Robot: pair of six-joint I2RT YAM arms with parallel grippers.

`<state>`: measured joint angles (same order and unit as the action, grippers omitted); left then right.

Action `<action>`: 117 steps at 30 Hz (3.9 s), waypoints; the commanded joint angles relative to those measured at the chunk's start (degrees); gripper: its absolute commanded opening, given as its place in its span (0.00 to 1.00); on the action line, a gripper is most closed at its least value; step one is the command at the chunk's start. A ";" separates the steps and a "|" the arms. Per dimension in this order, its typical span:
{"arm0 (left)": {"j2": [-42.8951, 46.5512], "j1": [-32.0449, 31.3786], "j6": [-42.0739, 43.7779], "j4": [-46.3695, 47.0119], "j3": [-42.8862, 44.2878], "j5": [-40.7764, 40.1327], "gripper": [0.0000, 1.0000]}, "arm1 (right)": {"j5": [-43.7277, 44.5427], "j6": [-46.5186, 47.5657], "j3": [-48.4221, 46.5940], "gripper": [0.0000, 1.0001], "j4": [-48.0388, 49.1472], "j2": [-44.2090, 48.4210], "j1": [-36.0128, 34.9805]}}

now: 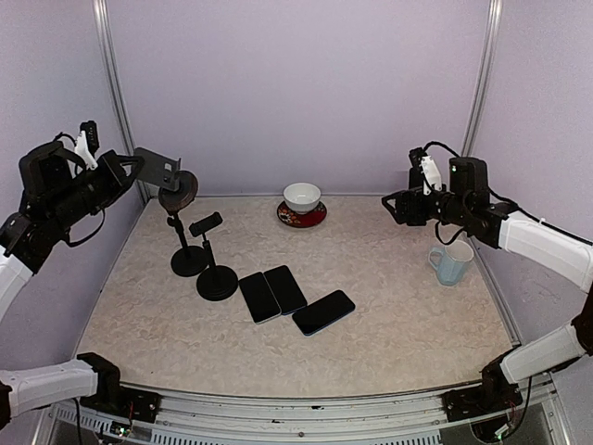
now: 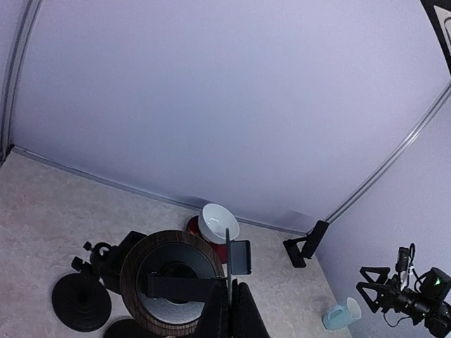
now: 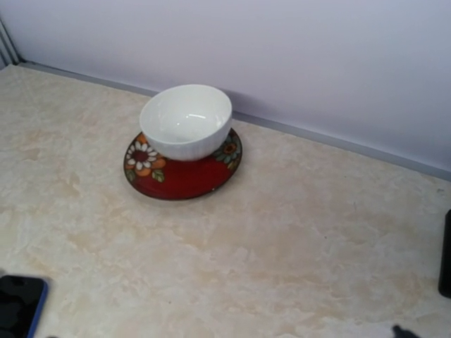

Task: Place the phone on the phone stand
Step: Place the phone stand at the center of the board, then pick up the phone stand at the center of the board.

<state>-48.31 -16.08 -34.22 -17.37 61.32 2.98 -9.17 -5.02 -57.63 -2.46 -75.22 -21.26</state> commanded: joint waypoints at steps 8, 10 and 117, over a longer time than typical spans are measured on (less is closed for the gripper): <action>-9.31 -17.40 5.25 3.95 9.17 -2.20 0.00 | -2.41 0.27 0.60 1.00 1.37 1.10 -0.54; -11.50 -20.36 6.06 4.10 10.89 -2.56 0.00 | -2.49 0.27 0.59 1.00 1.40 1.38 -0.51; -65.30 -27.72 9.42 12.97 32.78 4.57 0.74 | -10.57 7.59 1.48 1.00 1.41 -7.48 -9.94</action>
<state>-120.18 -44.62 -25.74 -3.70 94.00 8.64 -19.20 -0.75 -53.19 -0.27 -80.20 -29.65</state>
